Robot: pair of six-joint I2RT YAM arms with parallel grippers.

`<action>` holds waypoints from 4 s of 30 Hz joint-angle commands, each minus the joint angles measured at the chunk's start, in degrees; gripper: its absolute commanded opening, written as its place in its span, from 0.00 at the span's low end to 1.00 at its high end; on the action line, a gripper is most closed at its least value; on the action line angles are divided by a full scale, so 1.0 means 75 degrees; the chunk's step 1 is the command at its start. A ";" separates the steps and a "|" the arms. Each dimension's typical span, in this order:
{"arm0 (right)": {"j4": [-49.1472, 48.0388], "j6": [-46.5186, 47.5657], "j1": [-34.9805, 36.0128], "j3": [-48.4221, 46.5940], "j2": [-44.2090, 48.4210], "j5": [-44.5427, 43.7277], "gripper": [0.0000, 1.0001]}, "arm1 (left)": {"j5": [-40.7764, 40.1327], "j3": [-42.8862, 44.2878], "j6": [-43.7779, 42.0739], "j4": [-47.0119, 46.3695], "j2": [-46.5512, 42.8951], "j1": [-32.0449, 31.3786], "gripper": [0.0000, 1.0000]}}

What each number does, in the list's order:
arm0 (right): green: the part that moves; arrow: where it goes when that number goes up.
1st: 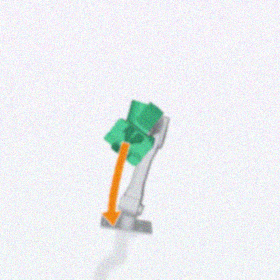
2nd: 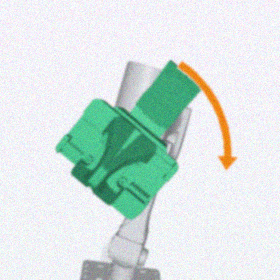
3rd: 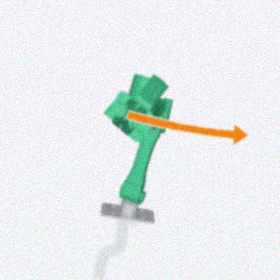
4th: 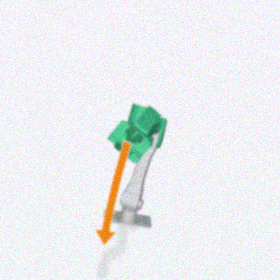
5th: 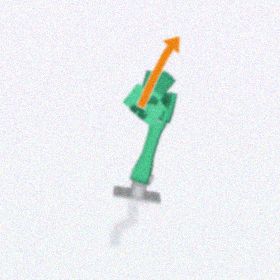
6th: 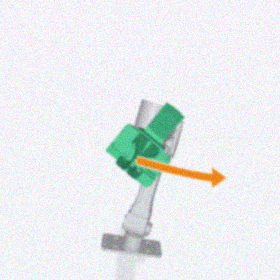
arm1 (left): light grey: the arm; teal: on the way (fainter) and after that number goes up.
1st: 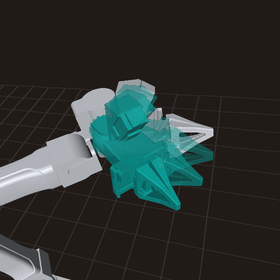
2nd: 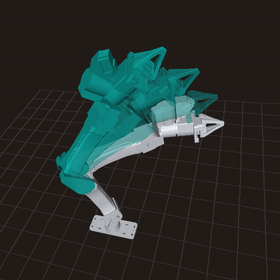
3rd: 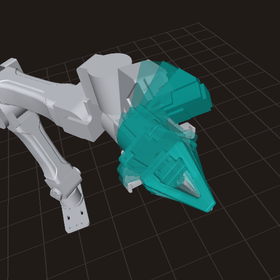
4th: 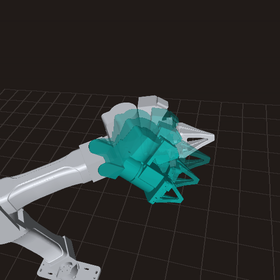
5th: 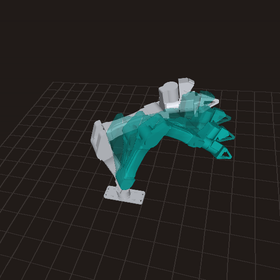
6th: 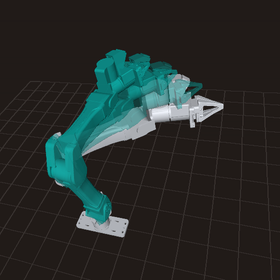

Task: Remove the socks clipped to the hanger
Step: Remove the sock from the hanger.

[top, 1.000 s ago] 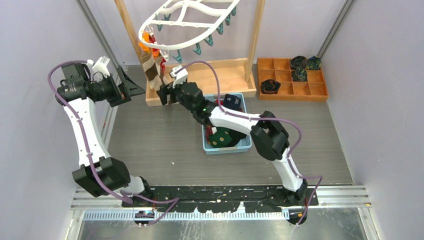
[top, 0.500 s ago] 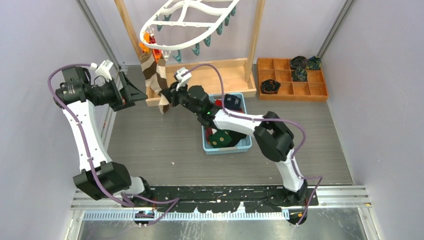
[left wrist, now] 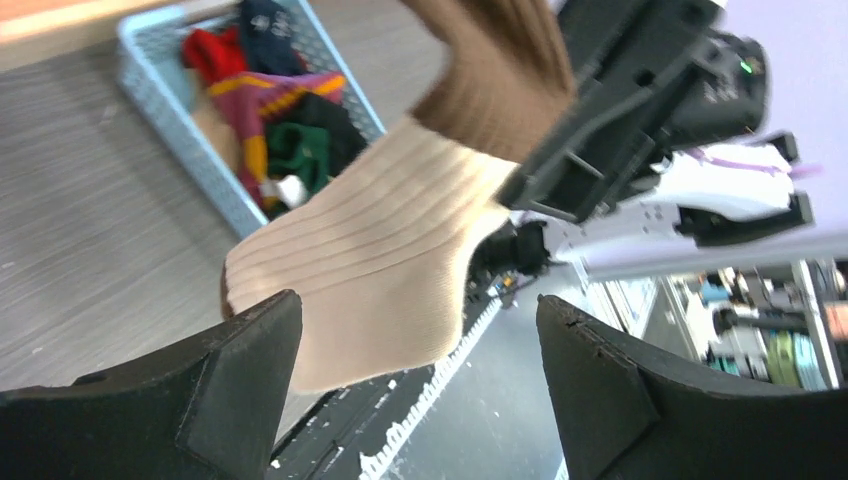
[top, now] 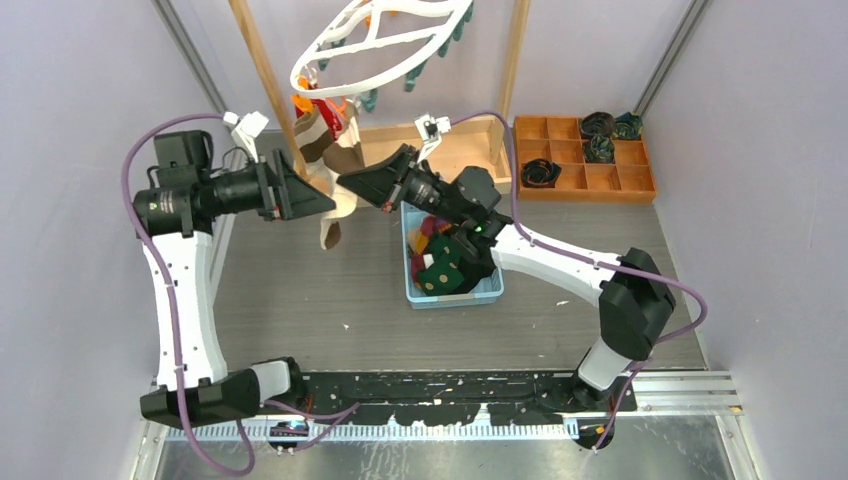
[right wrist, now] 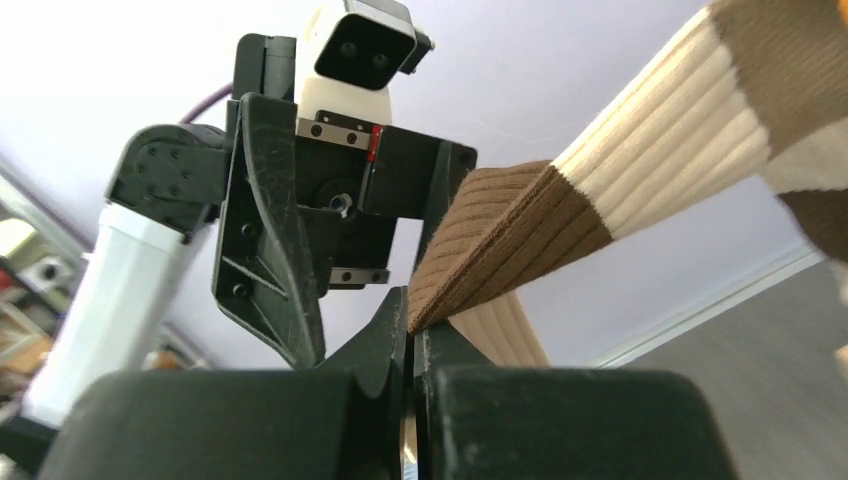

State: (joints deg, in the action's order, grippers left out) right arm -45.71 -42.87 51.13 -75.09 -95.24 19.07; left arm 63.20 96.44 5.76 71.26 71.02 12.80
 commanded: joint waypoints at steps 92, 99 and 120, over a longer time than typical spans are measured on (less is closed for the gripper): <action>0.5649 0.1394 -0.0496 -0.5102 -0.1299 -0.3438 0.50 | -0.0991 -0.1228 0.2964 -0.4033 -0.0329 -0.2890 0.00; 0.5319 0.1322 -0.0496 -0.5027 -0.1410 -0.3661 0.49 | -0.1102 -0.1175 0.2789 -0.3785 -0.0286 -0.2902 0.00; 0.5008 0.1205 -0.0531 -0.4579 -0.1014 -0.3119 0.39 | -0.1479 -0.0913 0.2128 -0.3217 -0.0244 -0.2909 0.00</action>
State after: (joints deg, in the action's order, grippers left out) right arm -5.26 -33.06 48.07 -111.00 -106.52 -5.43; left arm 52.69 86.39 24.53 45.74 69.36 -8.73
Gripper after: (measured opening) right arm 0.327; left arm 0.021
